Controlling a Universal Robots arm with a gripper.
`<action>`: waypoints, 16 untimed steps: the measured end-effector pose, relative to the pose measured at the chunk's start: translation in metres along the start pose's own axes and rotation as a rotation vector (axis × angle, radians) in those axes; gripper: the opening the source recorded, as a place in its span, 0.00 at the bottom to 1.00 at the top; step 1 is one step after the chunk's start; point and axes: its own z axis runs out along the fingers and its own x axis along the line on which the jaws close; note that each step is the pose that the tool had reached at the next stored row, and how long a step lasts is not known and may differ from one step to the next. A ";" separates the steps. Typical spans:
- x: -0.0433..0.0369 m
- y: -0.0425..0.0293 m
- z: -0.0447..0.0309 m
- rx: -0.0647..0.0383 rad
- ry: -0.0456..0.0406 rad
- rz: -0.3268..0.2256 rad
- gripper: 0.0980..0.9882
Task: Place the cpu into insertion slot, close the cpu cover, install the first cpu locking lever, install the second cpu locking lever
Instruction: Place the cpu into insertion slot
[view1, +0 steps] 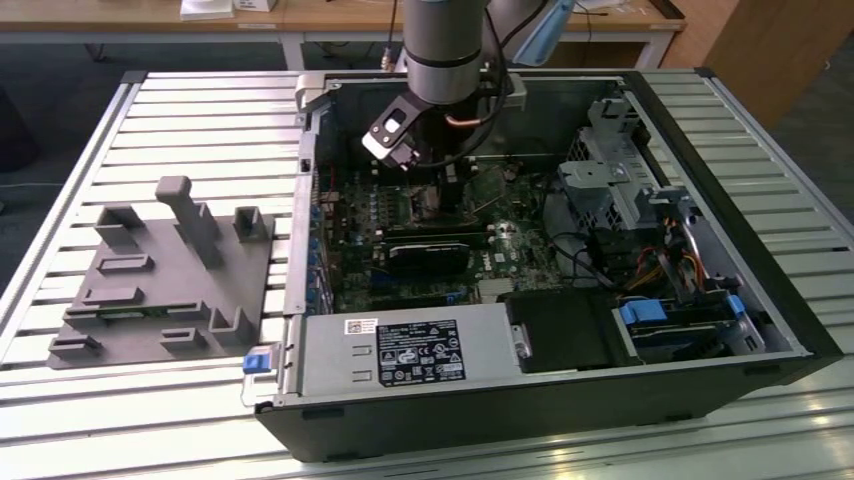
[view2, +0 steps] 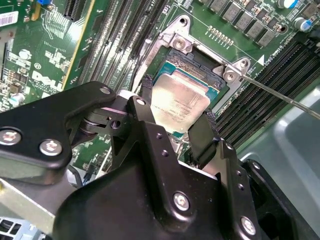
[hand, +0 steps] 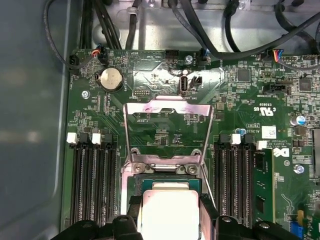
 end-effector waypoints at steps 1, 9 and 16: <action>0.0002 0.0000 0.0008 0.000 0.0001 0.000 0.50; 0.0004 -0.0008 0.0066 0.000 0.0001 0.000 0.50; 0.0010 -0.0016 0.0094 0.000 0.0000 0.000 0.50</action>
